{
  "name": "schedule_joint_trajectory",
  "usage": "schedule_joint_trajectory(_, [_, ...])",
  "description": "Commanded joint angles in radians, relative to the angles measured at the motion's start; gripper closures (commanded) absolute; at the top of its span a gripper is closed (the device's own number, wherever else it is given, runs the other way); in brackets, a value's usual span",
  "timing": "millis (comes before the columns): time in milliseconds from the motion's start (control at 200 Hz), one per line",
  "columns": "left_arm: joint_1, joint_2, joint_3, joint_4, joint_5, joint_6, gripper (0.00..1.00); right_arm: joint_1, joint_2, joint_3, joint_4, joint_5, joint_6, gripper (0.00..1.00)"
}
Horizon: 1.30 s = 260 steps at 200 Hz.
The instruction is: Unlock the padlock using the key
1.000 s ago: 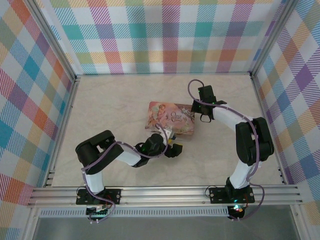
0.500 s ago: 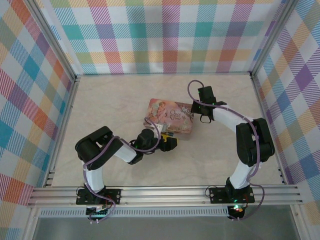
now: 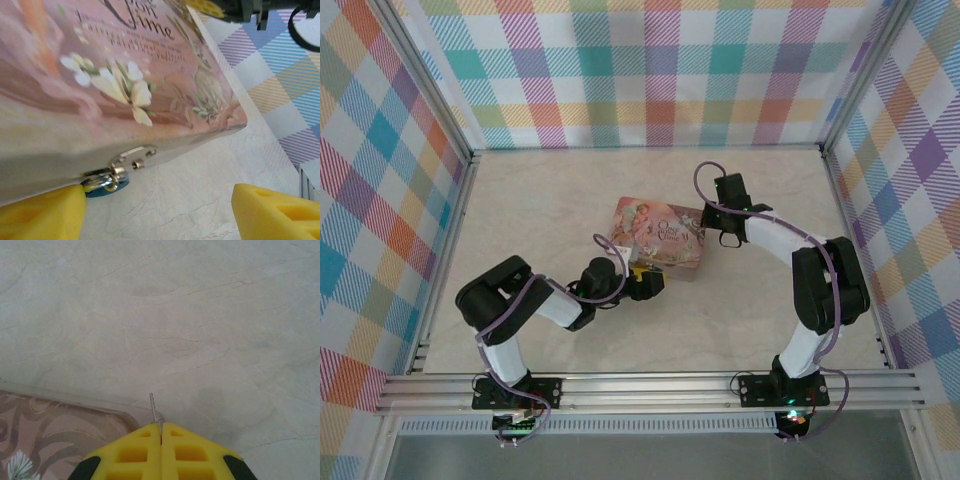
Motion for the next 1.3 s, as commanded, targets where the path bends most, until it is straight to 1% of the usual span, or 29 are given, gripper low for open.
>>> schedule_joint_trajectory(0, [0.011,-0.03,0.001,0.026,-0.003,0.026,0.24,0.011,-0.018,-0.024,-0.024,-0.034,0.004,1.0])
schedule_joint_trajectory(135, [0.011,0.007,0.034,0.03,0.028,0.026,0.24,0.011,-0.021,-0.023,-0.024,-0.038,0.007,1.0])
schedule_joint_trajectory(235, [0.009,0.023,0.043,0.009,0.0,0.033,0.21,0.011,-0.028,-0.025,-0.026,-0.037,0.005,1.0])
schedule_joint_trajectory(435, [-0.006,0.058,0.091,-0.091,-0.053,0.079,0.21,0.01,-0.024,-0.028,-0.023,-0.047,0.008,1.0])
schedule_joint_trajectory(615, [-0.022,0.133,0.141,-0.081,-0.071,0.077,0.2,0.012,-0.019,-0.03,-0.019,-0.058,0.016,1.0])
schedule_joint_trajectory(685, [-0.024,0.158,0.147,-0.05,-0.07,0.069,0.19,0.012,-0.017,-0.031,-0.019,-0.057,0.016,1.0])
schedule_joint_trajectory(805, [-0.023,0.173,0.152,-0.027,-0.063,0.079,0.19,0.012,-0.02,-0.03,-0.021,-0.055,0.013,1.0])
schedule_joint_trajectory(885, [-0.021,0.156,0.138,-0.004,-0.063,0.085,0.21,0.012,-0.019,-0.028,-0.025,-0.052,0.008,1.0])
schedule_joint_trajectory(945, [-0.017,0.136,0.129,-0.004,-0.046,0.097,0.23,0.012,-0.021,-0.03,-0.024,-0.049,0.006,1.0])
schedule_joint_trajectory(1055, [-0.01,0.103,0.112,-0.008,0.022,0.112,0.29,0.012,-0.017,-0.029,-0.021,-0.046,0.005,1.0])
schedule_joint_trajectory(1295, [-0.006,0.047,0.064,0.014,0.079,0.099,0.31,0.013,-0.01,-0.028,-0.018,-0.05,0.011,1.0])
